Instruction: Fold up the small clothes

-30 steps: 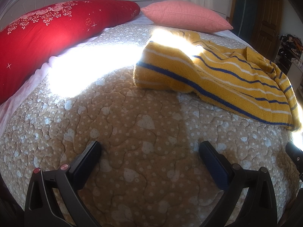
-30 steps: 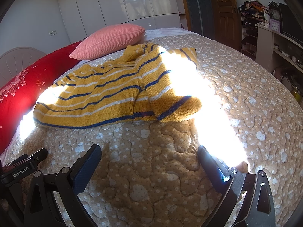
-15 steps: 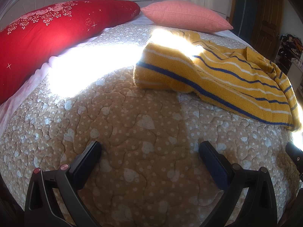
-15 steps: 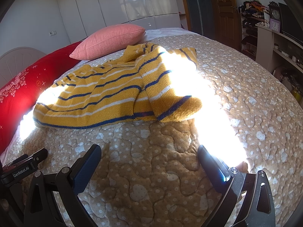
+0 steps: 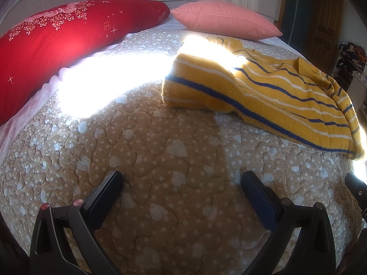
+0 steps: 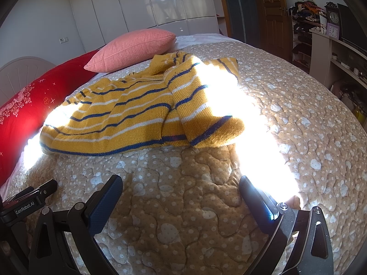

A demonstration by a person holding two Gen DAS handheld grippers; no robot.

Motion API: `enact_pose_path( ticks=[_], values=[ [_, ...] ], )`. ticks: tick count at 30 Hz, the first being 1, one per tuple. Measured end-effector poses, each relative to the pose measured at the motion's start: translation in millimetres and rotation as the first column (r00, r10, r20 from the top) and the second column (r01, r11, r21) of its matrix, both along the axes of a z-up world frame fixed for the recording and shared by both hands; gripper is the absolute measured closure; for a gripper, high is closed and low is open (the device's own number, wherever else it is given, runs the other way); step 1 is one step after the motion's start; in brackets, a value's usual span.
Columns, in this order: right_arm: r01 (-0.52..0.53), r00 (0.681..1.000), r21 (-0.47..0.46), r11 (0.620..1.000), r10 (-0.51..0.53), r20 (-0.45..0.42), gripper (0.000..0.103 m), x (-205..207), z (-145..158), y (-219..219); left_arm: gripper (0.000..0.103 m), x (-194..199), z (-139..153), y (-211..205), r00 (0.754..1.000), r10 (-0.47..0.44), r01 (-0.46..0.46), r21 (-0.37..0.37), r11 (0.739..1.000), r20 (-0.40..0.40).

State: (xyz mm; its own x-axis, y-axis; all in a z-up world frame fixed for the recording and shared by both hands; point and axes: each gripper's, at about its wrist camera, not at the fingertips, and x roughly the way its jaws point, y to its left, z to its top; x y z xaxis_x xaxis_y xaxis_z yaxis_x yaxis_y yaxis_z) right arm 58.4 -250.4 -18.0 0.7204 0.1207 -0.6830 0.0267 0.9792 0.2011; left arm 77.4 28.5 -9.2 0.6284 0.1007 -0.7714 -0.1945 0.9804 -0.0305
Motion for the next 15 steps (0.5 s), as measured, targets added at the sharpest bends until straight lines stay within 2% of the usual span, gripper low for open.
enact_pose_path(
  ticks=[4, 9, 12, 15],
  values=[
    [0.005, 1.000, -0.007, 1.000, -0.005, 0.000, 0.001, -1, 1, 1, 0.000, -1, 3, 0, 1.000, 0.002, -0.002, -0.003, 1.000, 0.015],
    [0.084, 0.995, -0.061, 0.995, -0.081, 0.050, 0.000, -12, 16, 2, 0.000, -6, 10, 4, 0.998, 0.022, -0.021, -0.020, 1.000, 0.052],
    [0.142, 0.987, -0.055, 0.988, -0.138, 0.084, 0.000, -19, 27, -3, 0.000, -11, 18, 9, 0.994, 0.050, -0.047, -0.032, 0.998, 0.102],
    [0.165, 0.980, -0.067, 0.984, -0.156, 0.121, 0.000, -23, 41, -2, 0.000, -20, 34, 12, 0.976, 0.085, -0.083, -0.018, 0.996, 0.201]
  ],
)
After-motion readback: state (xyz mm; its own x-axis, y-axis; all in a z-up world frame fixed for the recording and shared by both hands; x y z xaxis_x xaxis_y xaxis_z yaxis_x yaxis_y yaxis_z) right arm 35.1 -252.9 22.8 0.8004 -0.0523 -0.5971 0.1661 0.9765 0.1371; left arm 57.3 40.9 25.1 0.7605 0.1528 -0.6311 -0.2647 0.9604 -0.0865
